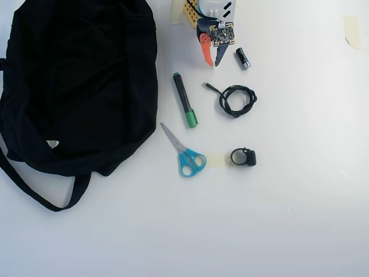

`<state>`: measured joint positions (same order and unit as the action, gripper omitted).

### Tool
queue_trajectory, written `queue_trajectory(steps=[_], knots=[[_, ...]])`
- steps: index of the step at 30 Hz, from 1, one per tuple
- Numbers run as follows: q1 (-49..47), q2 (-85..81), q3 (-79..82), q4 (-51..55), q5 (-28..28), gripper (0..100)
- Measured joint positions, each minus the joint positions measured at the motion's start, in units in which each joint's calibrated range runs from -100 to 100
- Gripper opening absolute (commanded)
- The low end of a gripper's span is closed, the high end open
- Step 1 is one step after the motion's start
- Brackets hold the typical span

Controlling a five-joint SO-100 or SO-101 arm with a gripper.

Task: Put the bike light into the black bag

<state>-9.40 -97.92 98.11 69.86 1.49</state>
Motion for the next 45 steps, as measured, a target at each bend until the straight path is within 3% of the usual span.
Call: queue_trajectory(steps=[8,28,34,45], knots=[[0.0,-0.42,0.16,-5.32,0.0,2],[0.0,21.0,-8.57,-52.13,0.1,2],[0.07,34.04,-20.28,-59.94,0.1,2],[1.03,65.01,-57.0,-61.06,0.1,2]])
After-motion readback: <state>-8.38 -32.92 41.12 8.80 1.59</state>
